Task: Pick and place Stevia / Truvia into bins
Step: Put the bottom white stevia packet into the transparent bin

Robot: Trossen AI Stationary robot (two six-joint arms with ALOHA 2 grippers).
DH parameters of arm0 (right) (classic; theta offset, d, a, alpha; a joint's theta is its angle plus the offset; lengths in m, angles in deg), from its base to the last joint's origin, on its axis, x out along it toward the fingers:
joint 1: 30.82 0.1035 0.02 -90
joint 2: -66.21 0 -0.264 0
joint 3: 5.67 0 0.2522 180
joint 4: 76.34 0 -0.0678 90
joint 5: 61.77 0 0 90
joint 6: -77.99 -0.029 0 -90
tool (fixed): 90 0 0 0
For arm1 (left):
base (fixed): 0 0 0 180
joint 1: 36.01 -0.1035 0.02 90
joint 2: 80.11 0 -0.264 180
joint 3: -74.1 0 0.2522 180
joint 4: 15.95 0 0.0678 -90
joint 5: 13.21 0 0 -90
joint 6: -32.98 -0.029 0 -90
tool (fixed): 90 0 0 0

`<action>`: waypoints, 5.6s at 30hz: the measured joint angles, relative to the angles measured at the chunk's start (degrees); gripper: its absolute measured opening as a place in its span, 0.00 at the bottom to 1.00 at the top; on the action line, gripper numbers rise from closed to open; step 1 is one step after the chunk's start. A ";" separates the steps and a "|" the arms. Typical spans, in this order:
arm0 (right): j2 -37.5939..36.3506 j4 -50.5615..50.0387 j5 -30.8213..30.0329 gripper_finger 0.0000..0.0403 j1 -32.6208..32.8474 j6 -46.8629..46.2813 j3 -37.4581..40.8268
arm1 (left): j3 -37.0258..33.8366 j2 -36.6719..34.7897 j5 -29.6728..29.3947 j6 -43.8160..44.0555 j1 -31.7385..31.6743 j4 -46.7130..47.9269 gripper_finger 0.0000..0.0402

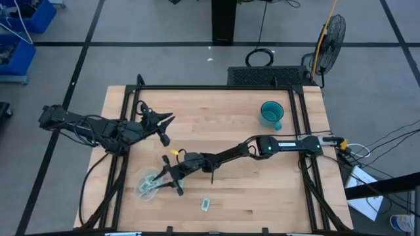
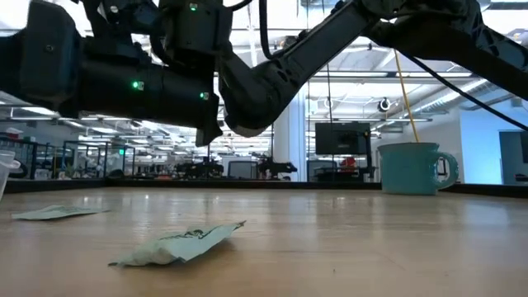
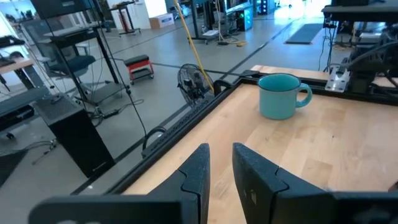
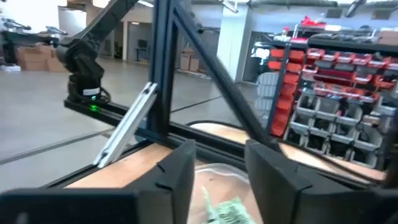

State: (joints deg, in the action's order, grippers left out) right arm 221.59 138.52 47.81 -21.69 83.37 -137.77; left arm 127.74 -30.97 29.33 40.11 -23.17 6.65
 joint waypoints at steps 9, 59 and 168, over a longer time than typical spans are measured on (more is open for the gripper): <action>-1.55 -0.20 0.49 0.44 -0.97 -0.13 0.06 | 0.00 0.00 5.85 0.89 0.02 2.85 0.19; -54.94 -115.07 -18.23 0.38 -4.63 9.30 30.39 | 0.00 18.71 36.99 20.25 3.64 -2.30 0.19; -84.75 -66.88 -21.04 0.39 -5.28 6.23 70.99 | 12.78 24.68 44.50 41.34 25.13 37.22 0.01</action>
State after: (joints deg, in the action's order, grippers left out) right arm 136.85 71.64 26.77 -26.97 89.60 -66.78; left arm 140.52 -6.29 73.83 81.45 1.96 43.87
